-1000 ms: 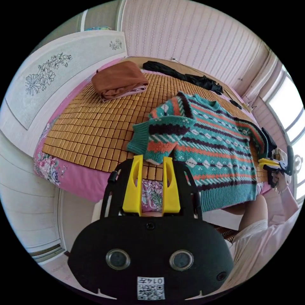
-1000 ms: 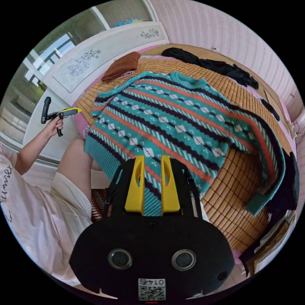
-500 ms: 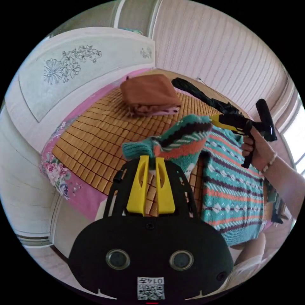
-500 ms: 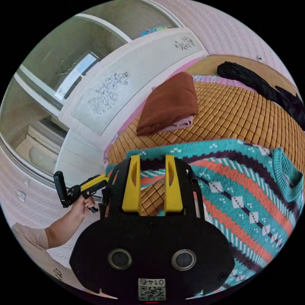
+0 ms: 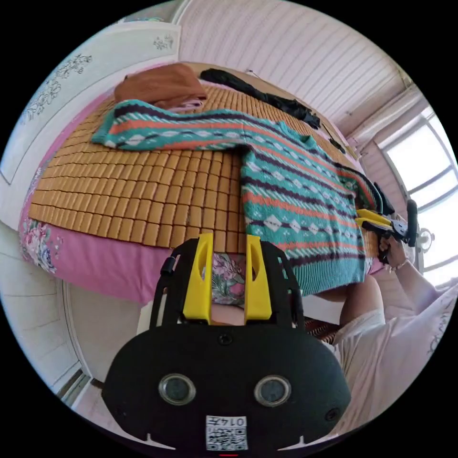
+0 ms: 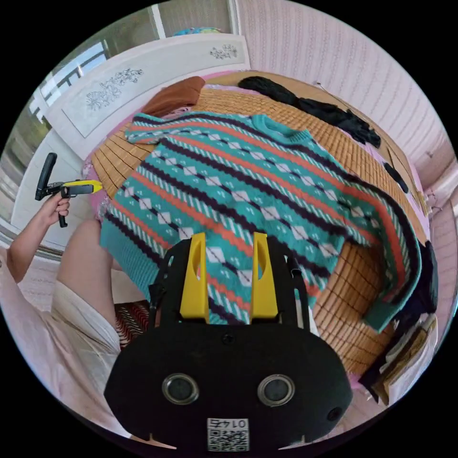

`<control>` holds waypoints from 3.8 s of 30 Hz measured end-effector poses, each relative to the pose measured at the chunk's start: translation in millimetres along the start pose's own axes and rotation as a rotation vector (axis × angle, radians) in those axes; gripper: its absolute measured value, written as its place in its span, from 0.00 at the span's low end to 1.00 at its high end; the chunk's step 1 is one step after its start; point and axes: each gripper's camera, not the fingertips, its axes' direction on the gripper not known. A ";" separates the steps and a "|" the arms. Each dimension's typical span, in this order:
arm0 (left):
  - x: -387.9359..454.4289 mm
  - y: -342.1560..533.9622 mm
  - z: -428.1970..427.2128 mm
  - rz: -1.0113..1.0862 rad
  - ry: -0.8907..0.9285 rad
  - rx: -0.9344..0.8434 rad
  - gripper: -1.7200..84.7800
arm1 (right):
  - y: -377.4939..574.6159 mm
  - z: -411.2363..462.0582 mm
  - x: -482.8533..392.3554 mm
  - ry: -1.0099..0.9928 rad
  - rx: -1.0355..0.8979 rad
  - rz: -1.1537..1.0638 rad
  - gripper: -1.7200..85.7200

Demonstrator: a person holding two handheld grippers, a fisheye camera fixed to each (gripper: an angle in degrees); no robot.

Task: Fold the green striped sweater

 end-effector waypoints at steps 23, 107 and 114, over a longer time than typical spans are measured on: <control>77.2 -35.5 -4.1 0.064 -0.245 -0.019 0.08 | 135.1 -42.9 81.0 -0.034 0.063 0.380 0.14; -275.2 -134.9 -17.0 -0.693 0.045 0.343 0.15 | -347.5 82.0 -362.5 -0.053 -0.043 -0.748 0.15; -260.8 -161.3 -9.5 -0.495 -0.104 0.274 0.12 | -392.6 122.2 -378.3 -0.040 -0.077 -0.656 0.11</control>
